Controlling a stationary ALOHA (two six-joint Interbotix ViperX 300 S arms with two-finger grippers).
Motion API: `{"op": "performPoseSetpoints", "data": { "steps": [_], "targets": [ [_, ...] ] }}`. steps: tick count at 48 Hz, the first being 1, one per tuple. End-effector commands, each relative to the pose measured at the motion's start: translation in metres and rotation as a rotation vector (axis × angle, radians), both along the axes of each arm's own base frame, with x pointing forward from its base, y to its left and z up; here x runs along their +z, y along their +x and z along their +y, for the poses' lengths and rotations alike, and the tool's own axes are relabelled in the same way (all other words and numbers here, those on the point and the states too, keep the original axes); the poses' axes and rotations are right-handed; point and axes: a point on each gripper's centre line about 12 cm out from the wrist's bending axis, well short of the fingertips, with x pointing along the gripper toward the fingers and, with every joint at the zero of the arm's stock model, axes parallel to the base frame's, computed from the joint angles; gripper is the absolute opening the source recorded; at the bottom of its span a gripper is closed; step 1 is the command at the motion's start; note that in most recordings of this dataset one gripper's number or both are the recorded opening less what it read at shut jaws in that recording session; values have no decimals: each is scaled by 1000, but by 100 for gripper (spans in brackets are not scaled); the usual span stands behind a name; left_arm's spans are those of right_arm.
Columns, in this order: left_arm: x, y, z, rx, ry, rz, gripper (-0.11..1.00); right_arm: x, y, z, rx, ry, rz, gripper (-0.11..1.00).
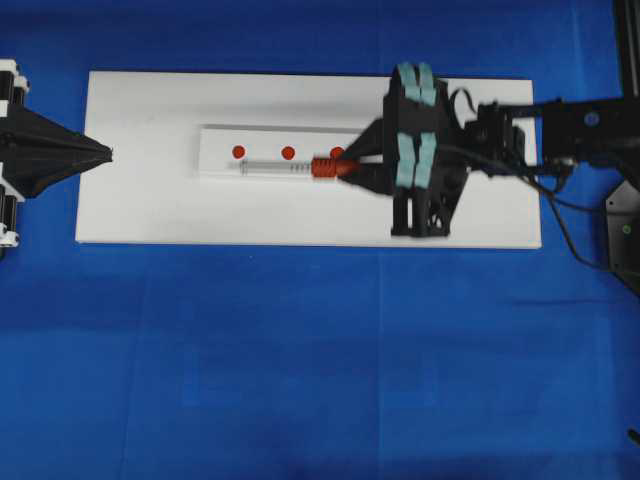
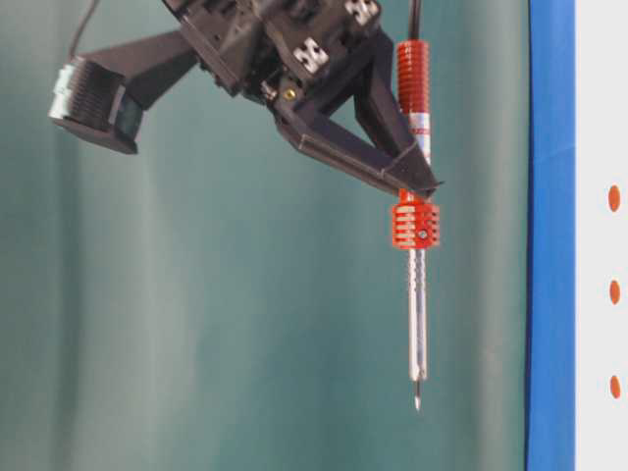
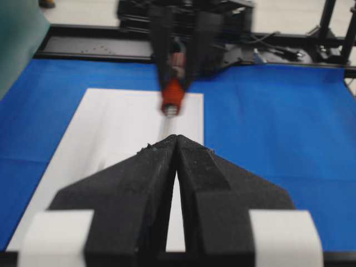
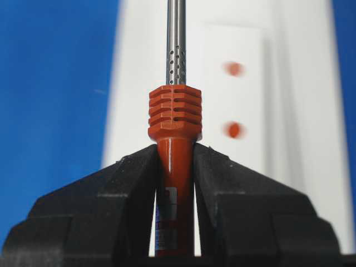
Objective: Touch the tip of the soldering iron to the mark.
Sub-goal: 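Swing the iron tip above the red dots, pointing it downward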
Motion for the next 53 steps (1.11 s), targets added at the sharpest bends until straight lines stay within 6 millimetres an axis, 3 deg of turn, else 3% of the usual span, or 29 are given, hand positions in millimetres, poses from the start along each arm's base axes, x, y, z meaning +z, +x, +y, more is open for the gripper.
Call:
{"op": "performPoseSetpoints", "data": {
  "steps": [1, 13, 28, 43, 53],
  "targets": [
    [4, 1, 1, 3, 1, -15, 2, 21, 1, -15, -22, -38, -53, 6],
    [4, 1, 1, 3, -1, -15, 2, 23, -1, -37, -55, -95, -50, 6],
    [4, 1, 1, 3, 1, -15, 2, 20, -3, -37, -56, -93, -21, 6],
    [4, 1, 1, 3, 2, -14, 2, 0, -14, -37, -63, -66, 208, 6],
    [4, 1, 1, 3, 2, -14, 2, -3, -17, -37, -65, -60, 249, 6]
  ]
}}
